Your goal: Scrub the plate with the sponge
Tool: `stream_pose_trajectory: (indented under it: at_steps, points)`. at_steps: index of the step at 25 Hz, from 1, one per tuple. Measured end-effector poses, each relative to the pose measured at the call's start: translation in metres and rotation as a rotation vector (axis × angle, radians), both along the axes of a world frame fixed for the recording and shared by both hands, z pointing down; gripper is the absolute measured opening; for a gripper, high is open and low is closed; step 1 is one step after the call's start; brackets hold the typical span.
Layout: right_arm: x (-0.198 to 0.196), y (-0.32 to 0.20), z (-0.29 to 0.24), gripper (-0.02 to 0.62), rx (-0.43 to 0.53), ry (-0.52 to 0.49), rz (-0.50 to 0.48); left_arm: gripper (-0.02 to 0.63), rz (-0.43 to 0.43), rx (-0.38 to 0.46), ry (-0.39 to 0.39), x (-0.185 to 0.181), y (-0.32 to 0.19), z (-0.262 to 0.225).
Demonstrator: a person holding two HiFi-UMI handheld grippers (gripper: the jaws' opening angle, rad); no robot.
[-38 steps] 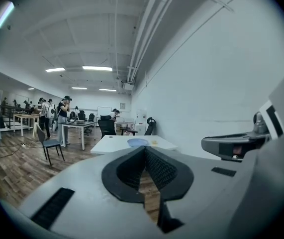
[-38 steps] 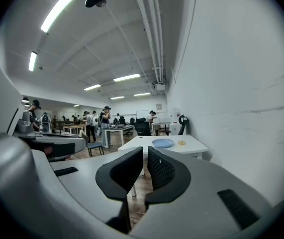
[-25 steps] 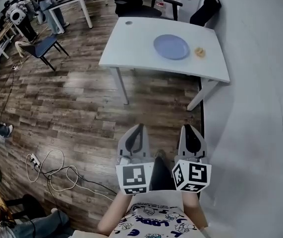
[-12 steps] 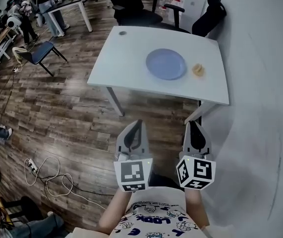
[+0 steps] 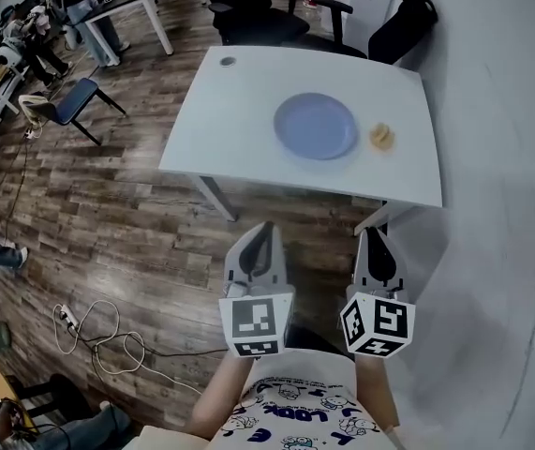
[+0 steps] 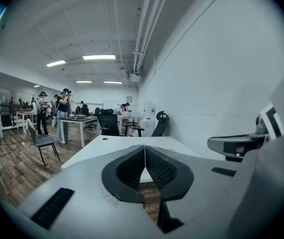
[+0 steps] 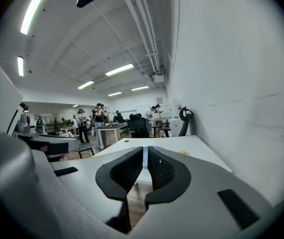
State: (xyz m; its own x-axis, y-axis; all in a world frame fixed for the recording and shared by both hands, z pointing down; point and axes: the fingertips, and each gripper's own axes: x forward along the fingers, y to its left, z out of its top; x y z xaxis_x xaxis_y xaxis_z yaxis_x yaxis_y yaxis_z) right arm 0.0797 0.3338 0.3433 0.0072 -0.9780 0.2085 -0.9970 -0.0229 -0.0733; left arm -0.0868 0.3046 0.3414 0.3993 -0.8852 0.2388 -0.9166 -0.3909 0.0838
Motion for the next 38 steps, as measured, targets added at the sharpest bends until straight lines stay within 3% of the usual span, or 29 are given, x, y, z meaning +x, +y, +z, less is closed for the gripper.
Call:
stream_pose_trajectory:
  at_steps: [13,24,31,38]
  points:
    - [0.036,-0.126,0.015,0.04,-0.034,0.019,0.115,0.012,0.117,-0.013,0.017,0.045,-0.137,0.012]
    - [0.099,-0.233,0.011,0.04,-0.063,0.027,0.279,0.012,0.217,-0.028,0.036,0.092,-0.267,0.006]
    - [0.118,-0.273,0.023,0.04,-0.105,-0.001,0.349,0.012,0.251,-0.061,0.018,0.1,-0.317,0.016]
    - [0.13,-0.279,0.051,0.041,-0.188,-0.018,0.386,0.012,0.247,-0.127,0.008,0.102,-0.332,0.039]
